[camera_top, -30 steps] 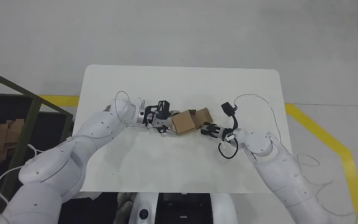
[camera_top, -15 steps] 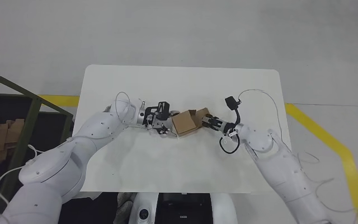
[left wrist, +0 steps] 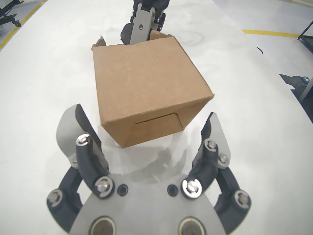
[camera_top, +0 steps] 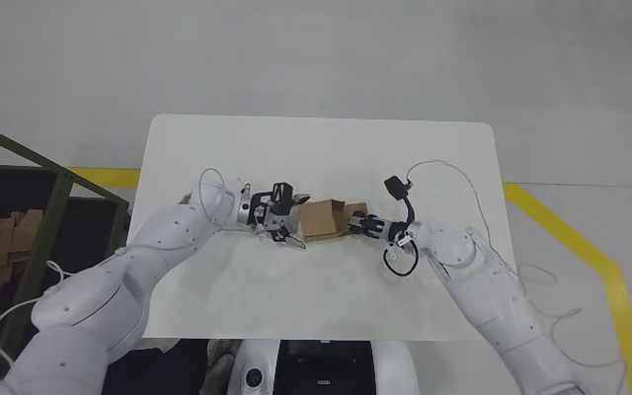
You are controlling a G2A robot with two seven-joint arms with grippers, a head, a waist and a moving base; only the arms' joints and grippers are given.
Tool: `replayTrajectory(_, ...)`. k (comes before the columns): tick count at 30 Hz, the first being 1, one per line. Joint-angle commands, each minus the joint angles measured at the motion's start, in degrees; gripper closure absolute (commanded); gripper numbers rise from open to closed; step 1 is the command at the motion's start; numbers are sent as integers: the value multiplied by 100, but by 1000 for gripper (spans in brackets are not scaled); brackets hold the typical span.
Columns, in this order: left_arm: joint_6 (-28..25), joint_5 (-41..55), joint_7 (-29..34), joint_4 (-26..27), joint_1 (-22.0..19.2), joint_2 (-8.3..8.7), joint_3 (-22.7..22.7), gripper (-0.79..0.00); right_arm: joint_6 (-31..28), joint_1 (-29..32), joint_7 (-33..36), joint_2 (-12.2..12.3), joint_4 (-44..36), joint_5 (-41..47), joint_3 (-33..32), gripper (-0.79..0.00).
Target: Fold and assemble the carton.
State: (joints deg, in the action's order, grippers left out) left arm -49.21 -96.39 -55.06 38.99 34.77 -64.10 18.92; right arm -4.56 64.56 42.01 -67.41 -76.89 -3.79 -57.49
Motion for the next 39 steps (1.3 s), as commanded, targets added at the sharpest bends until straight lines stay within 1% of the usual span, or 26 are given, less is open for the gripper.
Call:
replayTrajectory(1, 18, 16, -19, -1, 29, 21, 18, -785, 75, 50, 12, 4, -83, -23, 3, 0)
replayTrajectory(11, 7, 28, -5, 136, 61, 83, 95, -785, 230, 263, 6, 30, -266, 16, -79, 0)
replayTrajectory(17, 37, 168, 149, 198, 164, 116, 223, -785, 343, 408, 56, 64, -463, -2, -170, 0)
replayTrajectory(27, 5, 613, 541, 642, 429, 215, 543, -785, 442, 519, 113, 83, -643, -42, -193, 0)
replayTrajectory(32, -5, 609, 697, 845, 493, 295, 684, -785, 462, 563, 129, 96, -685, -57, -228, 0)
replayTrajectory(39, -311, 622, 829, 977, 529, 377, 839, -785, 458, 583, 154, 104, -683, -35, -255, 0)
